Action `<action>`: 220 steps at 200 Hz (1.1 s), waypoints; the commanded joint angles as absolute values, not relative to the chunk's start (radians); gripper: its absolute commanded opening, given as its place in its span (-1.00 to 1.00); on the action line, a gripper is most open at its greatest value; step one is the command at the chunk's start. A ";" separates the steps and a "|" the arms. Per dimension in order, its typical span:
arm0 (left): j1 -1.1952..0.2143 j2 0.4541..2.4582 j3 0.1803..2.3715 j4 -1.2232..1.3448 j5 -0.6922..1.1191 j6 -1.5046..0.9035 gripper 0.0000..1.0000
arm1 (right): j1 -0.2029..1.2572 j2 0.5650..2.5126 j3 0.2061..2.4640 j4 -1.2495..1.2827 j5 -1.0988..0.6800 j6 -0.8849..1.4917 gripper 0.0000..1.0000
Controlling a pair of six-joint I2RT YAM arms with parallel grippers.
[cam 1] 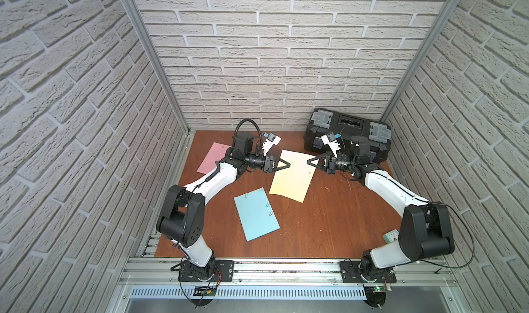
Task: Unclip the paperclips from the documents
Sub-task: Adjust the document.
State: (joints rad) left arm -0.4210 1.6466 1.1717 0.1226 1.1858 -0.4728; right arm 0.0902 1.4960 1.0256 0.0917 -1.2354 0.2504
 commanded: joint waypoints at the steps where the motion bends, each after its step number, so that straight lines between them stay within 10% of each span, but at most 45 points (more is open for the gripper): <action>1: -0.425 1.647 1.193 0.164 1.181 -0.471 -0.40 | 0.096 1.451 1.054 0.100 -1.247 0.278 -0.94; 55: -0.433 1.687 1.197 0.306 1.199 -0.573 -0.38 | 0.107 1.456 1.062 0.076 -1.235 0.275 -0.94; 92: -0.433 1.695 1.200 0.326 1.209 -0.588 -1.00 | 0.109 1.456 1.074 0.039 -1.229 0.245 -0.94; 158: -0.395 1.678 1.158 0.511 1.251 -0.727 -1.00 | 0.106 1.483 1.113 -0.188 -1.244 0.066 -0.29; 220: -0.379 1.668 1.144 0.523 1.274 -0.744 -1.00 | 0.102 1.488 1.107 -0.230 -1.253 0.027 -0.27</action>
